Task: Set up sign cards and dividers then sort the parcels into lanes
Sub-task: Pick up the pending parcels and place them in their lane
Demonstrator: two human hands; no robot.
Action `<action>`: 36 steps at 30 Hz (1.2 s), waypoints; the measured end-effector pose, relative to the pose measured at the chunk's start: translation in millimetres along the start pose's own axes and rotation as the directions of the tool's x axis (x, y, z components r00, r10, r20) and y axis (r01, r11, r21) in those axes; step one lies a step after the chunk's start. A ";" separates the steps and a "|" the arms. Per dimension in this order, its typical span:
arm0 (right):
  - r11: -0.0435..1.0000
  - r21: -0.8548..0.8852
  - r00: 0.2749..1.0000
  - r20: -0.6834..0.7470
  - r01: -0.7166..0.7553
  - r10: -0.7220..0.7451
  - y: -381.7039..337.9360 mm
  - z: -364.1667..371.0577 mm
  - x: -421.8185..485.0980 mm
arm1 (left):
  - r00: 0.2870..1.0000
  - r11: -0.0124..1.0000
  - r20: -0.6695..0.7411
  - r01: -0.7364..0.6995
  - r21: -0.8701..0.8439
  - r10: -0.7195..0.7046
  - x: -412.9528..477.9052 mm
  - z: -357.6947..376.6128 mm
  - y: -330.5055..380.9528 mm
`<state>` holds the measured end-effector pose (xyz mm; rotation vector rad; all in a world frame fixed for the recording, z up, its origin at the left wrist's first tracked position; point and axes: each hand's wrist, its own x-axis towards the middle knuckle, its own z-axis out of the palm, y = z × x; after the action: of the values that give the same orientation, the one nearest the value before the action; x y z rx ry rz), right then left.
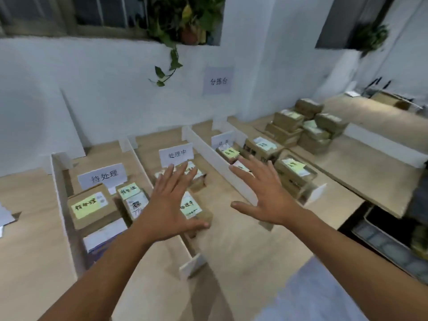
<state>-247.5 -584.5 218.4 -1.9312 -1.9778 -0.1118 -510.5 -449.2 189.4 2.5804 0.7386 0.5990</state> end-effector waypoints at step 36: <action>0.938 -0.106 0.941 -0.112 -0.331 0.319 626.2 -236.7 -244.1 | 0.961 0.947 0.016 -0.269 -0.175 0.276 488.3 401.0 462.6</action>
<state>411.7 -854.6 235.3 -2.2604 -1.5997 -0.2353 250.1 -633.6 215.1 2.5421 0.3010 0.6591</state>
